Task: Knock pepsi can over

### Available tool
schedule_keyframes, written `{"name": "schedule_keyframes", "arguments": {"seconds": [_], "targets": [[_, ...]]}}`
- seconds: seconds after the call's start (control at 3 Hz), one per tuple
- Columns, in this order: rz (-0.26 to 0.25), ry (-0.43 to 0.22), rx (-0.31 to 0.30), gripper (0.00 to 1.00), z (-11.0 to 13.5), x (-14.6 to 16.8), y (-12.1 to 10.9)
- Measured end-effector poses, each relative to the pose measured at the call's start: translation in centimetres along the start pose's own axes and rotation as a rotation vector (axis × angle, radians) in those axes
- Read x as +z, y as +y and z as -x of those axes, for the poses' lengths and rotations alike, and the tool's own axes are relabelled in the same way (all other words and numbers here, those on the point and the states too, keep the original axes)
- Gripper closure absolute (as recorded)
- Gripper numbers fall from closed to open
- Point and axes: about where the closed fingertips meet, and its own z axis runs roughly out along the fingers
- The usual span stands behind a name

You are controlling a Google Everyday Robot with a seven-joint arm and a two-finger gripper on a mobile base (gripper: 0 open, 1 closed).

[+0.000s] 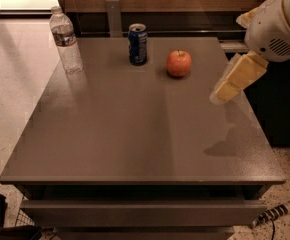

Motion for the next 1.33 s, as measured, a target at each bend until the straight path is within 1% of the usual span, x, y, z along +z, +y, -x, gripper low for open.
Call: {"name": "schedule_keyframes", "arguments": {"seconds": [0.33, 0.67, 1.0, 1.33], "targets": [[-0.035, -0.224, 0.070, 0.00, 2.8, 2.9, -2.4], [-0.043, -0.351, 0.128, 0.00, 4.1, 4.4, -3.8], [-0.054, -0.387, 0.173, 0.00, 5.1, 4.8, -4.7], [-0.056, -0.392, 0.187, 0.00, 5.3, 4.9, -4.9]]}}
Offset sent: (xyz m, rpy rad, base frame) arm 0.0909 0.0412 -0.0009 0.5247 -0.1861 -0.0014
